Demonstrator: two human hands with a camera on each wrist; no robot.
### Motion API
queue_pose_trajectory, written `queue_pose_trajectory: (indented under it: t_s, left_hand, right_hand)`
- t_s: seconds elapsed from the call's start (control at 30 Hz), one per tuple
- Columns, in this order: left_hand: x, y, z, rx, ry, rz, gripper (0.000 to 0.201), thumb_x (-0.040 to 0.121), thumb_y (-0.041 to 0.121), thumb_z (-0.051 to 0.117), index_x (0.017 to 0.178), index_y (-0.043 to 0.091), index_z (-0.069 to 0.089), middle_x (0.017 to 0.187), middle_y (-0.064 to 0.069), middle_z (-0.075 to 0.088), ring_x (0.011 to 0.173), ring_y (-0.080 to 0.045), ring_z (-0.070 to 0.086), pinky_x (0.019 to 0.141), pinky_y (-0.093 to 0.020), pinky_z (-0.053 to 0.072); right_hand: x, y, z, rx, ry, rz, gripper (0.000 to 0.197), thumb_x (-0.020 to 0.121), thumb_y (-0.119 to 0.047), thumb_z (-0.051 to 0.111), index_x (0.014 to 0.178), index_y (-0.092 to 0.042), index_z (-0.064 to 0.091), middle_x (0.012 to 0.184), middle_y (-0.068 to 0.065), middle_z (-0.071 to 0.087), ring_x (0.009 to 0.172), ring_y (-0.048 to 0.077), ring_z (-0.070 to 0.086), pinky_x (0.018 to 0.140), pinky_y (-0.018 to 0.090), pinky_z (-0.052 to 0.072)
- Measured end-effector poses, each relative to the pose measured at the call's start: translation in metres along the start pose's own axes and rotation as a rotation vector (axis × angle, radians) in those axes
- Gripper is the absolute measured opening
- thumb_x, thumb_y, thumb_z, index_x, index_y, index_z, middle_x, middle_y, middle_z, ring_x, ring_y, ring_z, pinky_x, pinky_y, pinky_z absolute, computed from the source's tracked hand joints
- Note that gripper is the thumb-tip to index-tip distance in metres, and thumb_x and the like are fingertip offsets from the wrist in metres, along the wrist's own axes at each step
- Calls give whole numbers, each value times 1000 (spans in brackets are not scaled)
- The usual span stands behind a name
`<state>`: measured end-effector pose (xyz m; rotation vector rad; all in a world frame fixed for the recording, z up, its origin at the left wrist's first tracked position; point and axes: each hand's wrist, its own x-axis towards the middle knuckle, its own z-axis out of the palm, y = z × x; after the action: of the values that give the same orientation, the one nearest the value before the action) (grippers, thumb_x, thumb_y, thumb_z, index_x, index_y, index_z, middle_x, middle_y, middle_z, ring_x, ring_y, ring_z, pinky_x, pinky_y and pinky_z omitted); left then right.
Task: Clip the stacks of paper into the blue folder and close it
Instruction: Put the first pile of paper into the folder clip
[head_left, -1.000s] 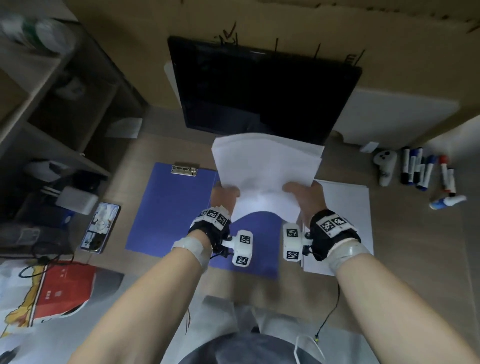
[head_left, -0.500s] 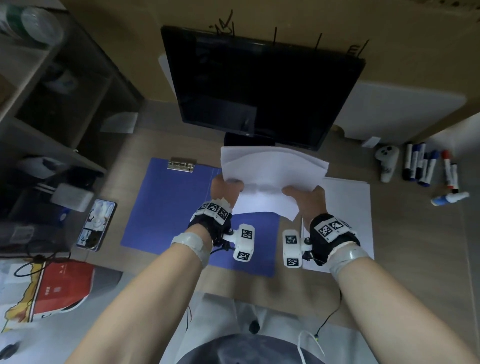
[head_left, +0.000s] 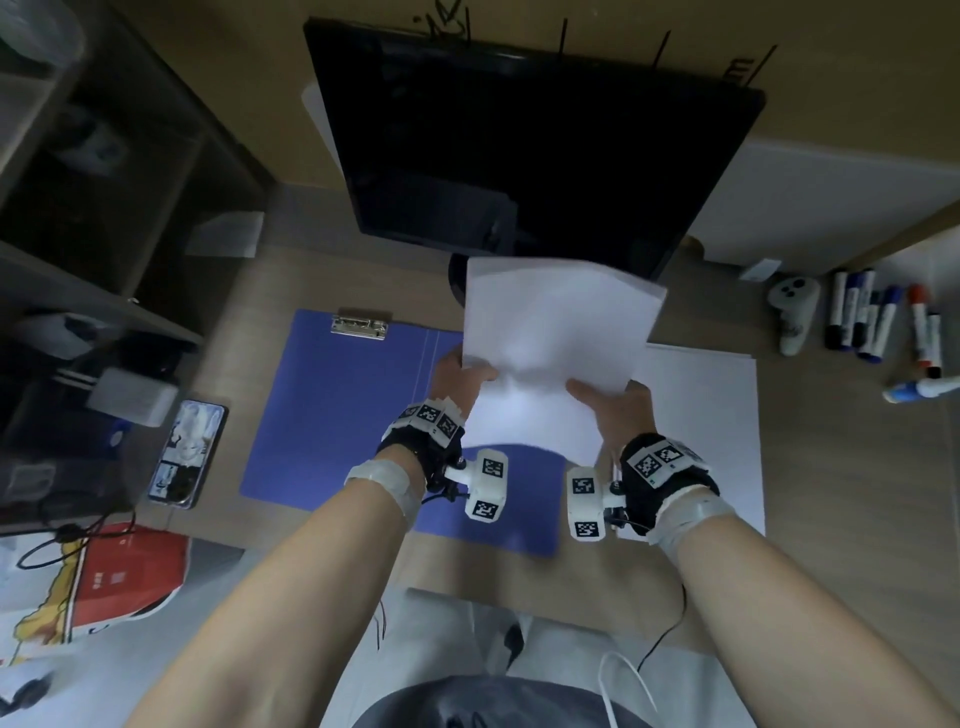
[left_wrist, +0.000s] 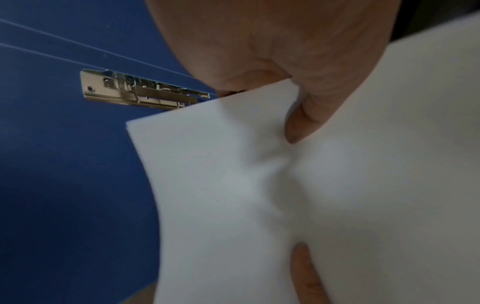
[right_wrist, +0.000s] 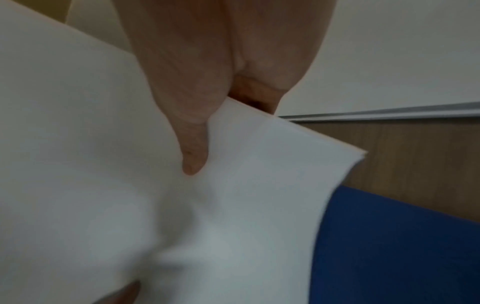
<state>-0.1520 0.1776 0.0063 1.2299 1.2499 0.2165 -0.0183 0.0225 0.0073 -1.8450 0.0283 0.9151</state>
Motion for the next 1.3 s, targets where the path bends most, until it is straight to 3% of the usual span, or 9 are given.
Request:
queue_pose_trajectory:
  t_s: [0.1, 0.2, 0.27, 0.47, 0.63, 0.77, 1.0, 1.17, 1.3]
  left_hand:
    - [9, -5, -1, 39, 1, -80, 37, 85, 15, 62, 120, 4, 59, 111, -13, 66, 101, -33, 62, 83, -41, 50]
    - [14, -18, -3, 343, -22, -196, 59, 93, 29, 48, 147, 9, 32, 150, -11, 40, 129, -35, 47, 100, -42, 43]
    - [9, -31, -2, 393, -46, -189, 63, 96, 27, 45, 152, 12, 19, 160, -4, 20, 140, -31, 36, 111, -41, 35]
    - [-6, -76, -1, 594, -143, -302, 46, 95, 18, 44, 138, 2, 38, 142, -18, 46, 126, -36, 49, 103, -40, 41]
    - [-12, -104, -13, 506, -109, -376, 44, 96, 31, 43, 130, 5, 52, 133, -18, 56, 114, -34, 57, 100, -39, 45]
    - [-15, -115, -22, 426, -53, -426, 46, 96, 28, 47, 134, 4, 52, 138, -18, 53, 126, -31, 54, 99, -33, 47]
    - [-17, -123, -40, 350, 21, -467, 47, 92, 33, 54, 130, 5, 56, 135, -16, 57, 124, -29, 56, 82, -24, 41]
    - [-9, -126, -55, 397, 54, -486, 52, 90, 42, 56, 125, 5, 60, 129, -16, 61, 116, -29, 60, 89, -30, 46]
    - [-1, -131, -60, 375, 82, -486, 53, 87, 44, 60, 120, 3, 62, 98, -10, 57, 88, -20, 51, 91, -34, 50]
  right_hand:
    - [4, 0, 0, -80, -54, 12, 37, 74, -19, 84, 103, -1, 70, 95, 6, 73, 85, 22, 68, 62, 14, 50]
    - [8, 11, 0, -95, -117, 127, 41, 72, -19, 85, 107, -5, 69, 98, 6, 73, 90, 24, 67, 77, 28, 51]
    - [7, 22, 1, -92, -168, 216, 35, 74, -18, 84, 104, -11, 69, 95, 2, 71, 89, 22, 64, 83, 32, 46]
    - [-4, 57, 1, -258, -286, 285, 37, 86, -16, 72, 120, -4, 64, 112, 10, 70, 100, 29, 67, 94, 40, 52]
    - [-11, 68, -6, -235, -275, 259, 30, 85, -14, 72, 114, -7, 66, 100, 9, 73, 87, 25, 69, 77, 32, 56]
    - [-13, 71, -8, -174, -271, 275, 34, 84, -13, 74, 116, -5, 67, 103, 11, 73, 93, 30, 70, 86, 39, 56]
    - [-24, 85, 9, -91, -234, 271, 25, 86, -11, 72, 110, -7, 67, 93, 7, 72, 80, 24, 69, 71, 30, 55]
    - [-25, 101, 26, -69, -208, 270, 29, 85, -16, 74, 112, -8, 66, 104, 9, 72, 93, 28, 68, 90, 40, 53]
    - [-24, 110, 31, -55, -199, 281, 36, 83, -21, 76, 115, -8, 67, 106, 9, 73, 96, 29, 70, 94, 47, 53]
